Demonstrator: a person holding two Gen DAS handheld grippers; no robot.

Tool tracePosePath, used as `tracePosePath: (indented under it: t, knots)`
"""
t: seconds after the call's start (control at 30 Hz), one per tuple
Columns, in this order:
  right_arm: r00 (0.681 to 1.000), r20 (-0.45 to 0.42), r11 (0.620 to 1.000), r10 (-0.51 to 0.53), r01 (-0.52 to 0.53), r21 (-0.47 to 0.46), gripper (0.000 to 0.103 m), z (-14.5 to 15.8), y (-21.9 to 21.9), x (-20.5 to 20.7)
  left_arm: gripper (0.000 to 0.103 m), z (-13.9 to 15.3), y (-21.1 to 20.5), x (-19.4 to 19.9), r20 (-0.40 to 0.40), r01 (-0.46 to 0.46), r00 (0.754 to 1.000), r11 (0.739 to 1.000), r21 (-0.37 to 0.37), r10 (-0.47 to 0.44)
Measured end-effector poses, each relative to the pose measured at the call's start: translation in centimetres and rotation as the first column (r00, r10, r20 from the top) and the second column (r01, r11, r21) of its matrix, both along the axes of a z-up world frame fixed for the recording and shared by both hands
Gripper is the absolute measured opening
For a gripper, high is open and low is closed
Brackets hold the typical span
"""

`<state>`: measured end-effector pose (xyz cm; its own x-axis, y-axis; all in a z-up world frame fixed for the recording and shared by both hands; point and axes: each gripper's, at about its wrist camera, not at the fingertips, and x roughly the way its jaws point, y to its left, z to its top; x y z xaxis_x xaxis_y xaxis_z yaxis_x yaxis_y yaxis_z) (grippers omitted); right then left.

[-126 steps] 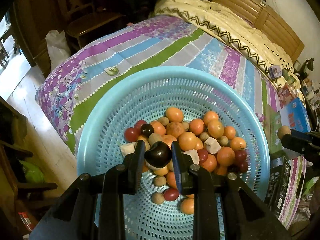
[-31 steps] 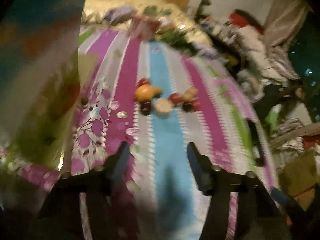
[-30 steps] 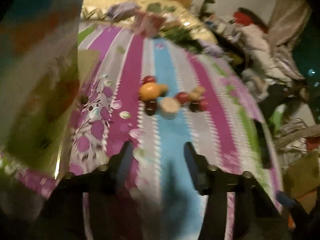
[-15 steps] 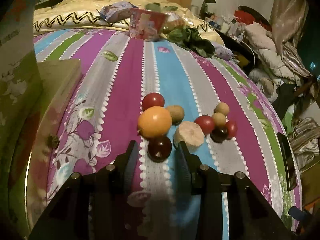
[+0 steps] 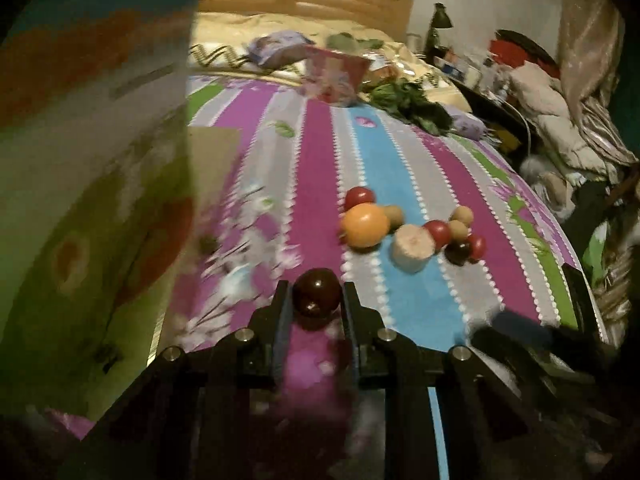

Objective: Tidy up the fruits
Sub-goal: 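Close the right tool on the beige round slice while the left tool holds the plum, then carry the plum and beige slice in both tools over the basket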

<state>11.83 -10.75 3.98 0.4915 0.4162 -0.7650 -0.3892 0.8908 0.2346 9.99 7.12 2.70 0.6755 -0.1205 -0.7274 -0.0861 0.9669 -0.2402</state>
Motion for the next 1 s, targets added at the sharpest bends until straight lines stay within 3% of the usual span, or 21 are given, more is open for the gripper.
tracePosePath:
  t: [0.4, 0.57, 0.77, 1.0]
  knots:
    - [1.0, 0.014, 0.993, 0.014, -0.013, -0.117, 0.041, -1.0, 4.4, 4.6, 0.024, -1.3, -0.5, 0.2, -0.018, 0.011, 1.0, 1.0, 0.0, -0.011]
    - [1.0, 0.028, 0.991, -0.003, 0.006, -0.135, 0.033, -0.7, 4.5, 4.5, 0.024, -1.4, -0.6, 0.3, -0.019, 0.011, 1.0, 1.0, 0.003, -0.011]
    - [0.994, 0.029, 0.986, -0.101, 0.104, -0.129, 0.033, 2.0, -0.3, 0.1, 0.024, -0.3, -0.9, -0.2, -0.053, 0.016, 0.998, 1.0, 0.009, -0.016]
    - [0.977, 0.058, 0.967, -0.204, 0.211, -0.145, 0.034, 6.4, -6.0, -5.4, 0.024, 4.4, -1.9, -3.9, -0.012, 0.061, 0.998, 0.998, 0.031, -0.061]
